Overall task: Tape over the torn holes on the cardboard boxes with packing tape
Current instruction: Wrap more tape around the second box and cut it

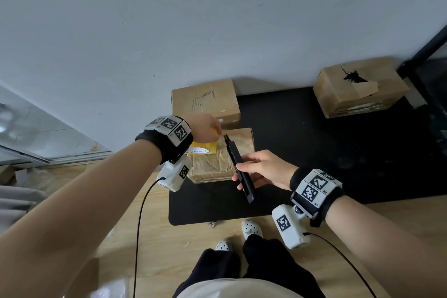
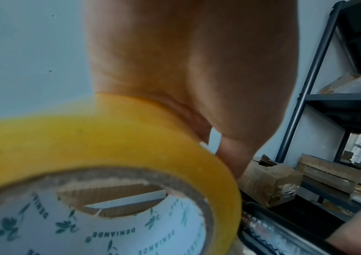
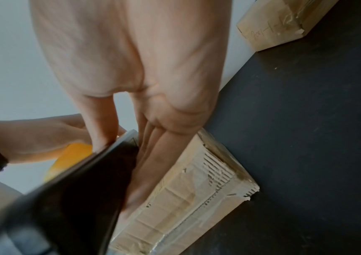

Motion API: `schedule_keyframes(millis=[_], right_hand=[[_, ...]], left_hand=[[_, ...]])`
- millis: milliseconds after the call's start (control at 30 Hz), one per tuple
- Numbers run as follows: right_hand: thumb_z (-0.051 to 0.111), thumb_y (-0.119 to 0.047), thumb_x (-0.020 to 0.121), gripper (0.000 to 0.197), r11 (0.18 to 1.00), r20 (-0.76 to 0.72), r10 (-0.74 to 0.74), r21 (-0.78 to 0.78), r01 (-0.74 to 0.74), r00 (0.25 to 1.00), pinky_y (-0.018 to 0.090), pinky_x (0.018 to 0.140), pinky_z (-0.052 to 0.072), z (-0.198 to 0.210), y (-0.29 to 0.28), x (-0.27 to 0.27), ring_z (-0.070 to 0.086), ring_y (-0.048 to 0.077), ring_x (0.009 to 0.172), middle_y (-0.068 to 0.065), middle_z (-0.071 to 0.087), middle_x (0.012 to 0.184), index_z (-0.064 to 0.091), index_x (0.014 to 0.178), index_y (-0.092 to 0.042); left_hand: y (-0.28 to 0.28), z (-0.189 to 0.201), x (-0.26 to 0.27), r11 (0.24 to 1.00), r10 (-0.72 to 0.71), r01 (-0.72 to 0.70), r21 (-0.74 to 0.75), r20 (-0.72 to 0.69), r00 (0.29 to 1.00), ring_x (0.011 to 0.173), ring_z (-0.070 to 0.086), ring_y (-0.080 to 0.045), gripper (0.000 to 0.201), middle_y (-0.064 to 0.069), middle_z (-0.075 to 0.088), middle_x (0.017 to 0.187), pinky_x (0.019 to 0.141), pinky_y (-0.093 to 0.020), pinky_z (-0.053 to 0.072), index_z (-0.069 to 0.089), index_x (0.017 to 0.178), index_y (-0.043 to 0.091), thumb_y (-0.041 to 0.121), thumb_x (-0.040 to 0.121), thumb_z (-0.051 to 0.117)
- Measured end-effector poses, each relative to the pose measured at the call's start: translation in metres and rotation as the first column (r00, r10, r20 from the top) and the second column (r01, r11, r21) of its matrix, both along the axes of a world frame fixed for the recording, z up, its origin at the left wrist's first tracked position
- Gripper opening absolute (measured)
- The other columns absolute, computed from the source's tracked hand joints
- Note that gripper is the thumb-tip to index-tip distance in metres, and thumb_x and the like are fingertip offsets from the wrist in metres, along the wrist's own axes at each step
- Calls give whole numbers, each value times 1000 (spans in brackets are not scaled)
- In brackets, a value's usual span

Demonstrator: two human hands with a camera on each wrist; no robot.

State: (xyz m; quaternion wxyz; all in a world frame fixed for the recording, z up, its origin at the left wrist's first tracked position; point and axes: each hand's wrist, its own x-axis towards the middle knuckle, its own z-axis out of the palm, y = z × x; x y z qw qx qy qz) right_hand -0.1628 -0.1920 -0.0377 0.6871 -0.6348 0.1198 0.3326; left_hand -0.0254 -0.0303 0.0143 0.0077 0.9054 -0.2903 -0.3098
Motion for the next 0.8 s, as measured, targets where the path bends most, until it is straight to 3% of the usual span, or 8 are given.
schedule_keyframes(millis=[333, 600, 800], right_hand=[[54, -15, 96, 30, 1000, -29, 10, 8, -10, 1000, 46, 81, 56, 1, -5, -2, 69, 34, 86, 19, 69, 97, 57, 119, 5], [55, -14, 96, 26, 1000, -44, 17, 2, -16, 999, 41, 72, 58, 5, 4, 6, 68, 33, 82, 19, 68, 93, 60, 110, 7], [54, -14, 96, 32, 1000, -47, 7, 0, -7, 999, 38, 64, 57, 5, 6, 3, 68, 34, 80, 20, 67, 92, 57, 112, 13]], left_hand=[[-2, -3, 6, 1000, -7, 7, -9, -16, 1000, 116, 52, -18, 27, 5, 59, 123, 102, -35, 40, 66, 110, 27, 25, 88, 49], [1, -7, 7, 999, -29, 29, -18, -24, 999, 110, 55, -18, 26, 6, 63, 117, 99, -37, 44, 68, 106, 28, 28, 86, 51], [2, -6, 7, 998, -18, 17, -64, -29, 999, 109, 56, -18, 26, 5, 65, 115, 100, -37, 43, 70, 105, 22, 24, 86, 52]])
